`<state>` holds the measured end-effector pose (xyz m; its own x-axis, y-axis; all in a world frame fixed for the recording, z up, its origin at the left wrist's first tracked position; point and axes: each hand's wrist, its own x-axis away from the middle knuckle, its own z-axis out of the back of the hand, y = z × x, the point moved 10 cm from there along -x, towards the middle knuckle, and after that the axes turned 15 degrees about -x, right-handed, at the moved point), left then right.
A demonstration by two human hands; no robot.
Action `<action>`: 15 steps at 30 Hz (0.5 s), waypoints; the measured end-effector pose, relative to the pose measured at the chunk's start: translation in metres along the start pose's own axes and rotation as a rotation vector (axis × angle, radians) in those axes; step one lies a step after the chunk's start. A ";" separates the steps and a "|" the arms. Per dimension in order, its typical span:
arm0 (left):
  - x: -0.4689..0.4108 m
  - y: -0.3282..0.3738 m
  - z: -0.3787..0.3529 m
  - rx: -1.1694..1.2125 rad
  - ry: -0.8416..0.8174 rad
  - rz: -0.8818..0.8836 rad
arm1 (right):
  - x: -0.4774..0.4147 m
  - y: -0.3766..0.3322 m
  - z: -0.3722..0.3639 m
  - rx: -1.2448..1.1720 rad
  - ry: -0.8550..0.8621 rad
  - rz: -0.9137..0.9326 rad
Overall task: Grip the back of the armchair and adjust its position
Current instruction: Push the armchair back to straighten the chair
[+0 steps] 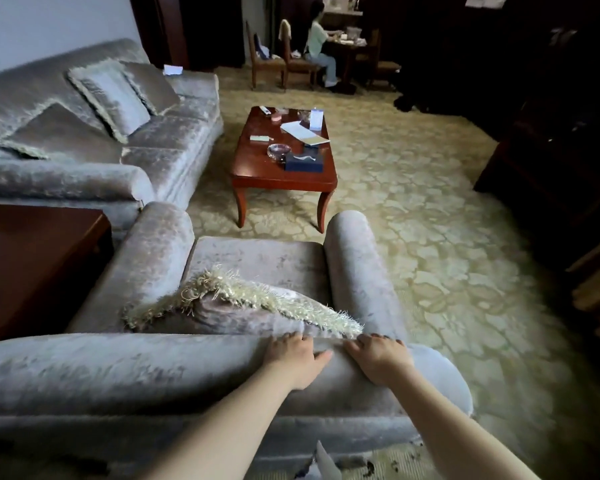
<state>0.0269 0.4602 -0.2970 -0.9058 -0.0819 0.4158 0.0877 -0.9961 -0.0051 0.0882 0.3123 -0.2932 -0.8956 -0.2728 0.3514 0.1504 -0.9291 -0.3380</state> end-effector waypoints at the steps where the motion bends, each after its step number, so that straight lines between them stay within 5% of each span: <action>1: -0.008 0.013 0.002 0.000 -0.006 0.007 | -0.002 0.003 0.000 -0.002 -0.015 0.018; 15: -0.075 0.053 -0.021 -0.083 -0.230 0.127 | -0.014 0.032 -0.003 -0.084 -0.099 0.085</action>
<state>0.0904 0.4132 -0.3472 -0.7709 -0.2061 0.6028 0.1513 -0.9784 -0.1410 0.1047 0.2875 -0.3114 -0.8351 -0.3764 0.4011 0.1846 -0.8787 -0.4403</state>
